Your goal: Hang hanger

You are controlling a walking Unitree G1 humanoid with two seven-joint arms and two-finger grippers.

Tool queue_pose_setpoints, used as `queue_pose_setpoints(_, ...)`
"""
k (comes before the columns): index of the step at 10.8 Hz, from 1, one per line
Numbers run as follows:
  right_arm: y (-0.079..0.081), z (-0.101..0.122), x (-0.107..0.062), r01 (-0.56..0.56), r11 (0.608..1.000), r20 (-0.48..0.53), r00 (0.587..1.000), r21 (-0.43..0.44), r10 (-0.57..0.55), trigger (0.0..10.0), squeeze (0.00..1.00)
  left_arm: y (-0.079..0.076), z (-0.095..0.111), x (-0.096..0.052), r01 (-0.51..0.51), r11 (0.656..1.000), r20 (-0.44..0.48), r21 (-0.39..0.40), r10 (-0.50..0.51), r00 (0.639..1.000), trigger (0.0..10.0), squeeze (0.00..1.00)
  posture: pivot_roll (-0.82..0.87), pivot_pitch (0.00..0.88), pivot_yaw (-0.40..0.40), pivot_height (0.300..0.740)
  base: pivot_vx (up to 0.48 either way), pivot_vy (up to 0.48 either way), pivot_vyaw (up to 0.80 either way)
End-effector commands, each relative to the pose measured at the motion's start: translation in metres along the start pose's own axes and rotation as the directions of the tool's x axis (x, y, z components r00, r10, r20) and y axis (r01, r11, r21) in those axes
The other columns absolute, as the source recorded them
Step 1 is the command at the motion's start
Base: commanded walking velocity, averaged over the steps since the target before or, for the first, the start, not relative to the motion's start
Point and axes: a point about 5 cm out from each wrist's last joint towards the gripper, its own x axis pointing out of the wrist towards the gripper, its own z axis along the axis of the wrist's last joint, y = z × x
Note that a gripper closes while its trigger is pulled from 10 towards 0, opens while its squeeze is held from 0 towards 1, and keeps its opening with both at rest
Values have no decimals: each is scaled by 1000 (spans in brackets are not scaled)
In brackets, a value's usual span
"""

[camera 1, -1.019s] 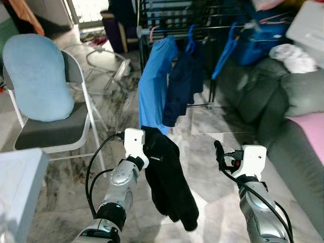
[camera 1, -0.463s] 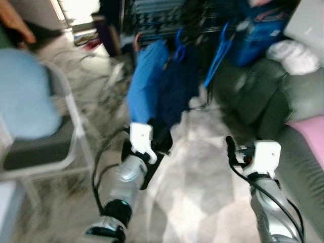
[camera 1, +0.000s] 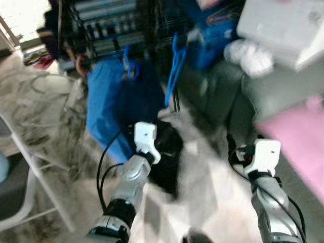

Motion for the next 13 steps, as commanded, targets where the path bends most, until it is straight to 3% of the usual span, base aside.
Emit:
queue_pose_setpoints(1,18,1,-1,-56,998,10,998,19,56,10000,0,15,4,-6,-41,999,18,21,41,999,10000,0,-262,113,65,740,458,0,756)
queue_pose_setpoints(8,17,-5,-4,-55,998,-15,998,-3,55,10000,0,11,5,-7,-37,999,31,12,36,999,10000,0,-262,117,55,740,460,0,79)
queue_pose_setpoints(10,20,0,-3,-67,997,10,998,-25,67,10000,0,11,5,-8,-41,999,37,7,41,998,10000,0,-262,119,57,740,0,0,0)
queue_pose_setpoints(13,31,27,5,-104,993,108,988,-58,110,10000,0,14,5,-11,-43,999,29,16,43,999,10000,0,-255,131,62,740,0,0,0)
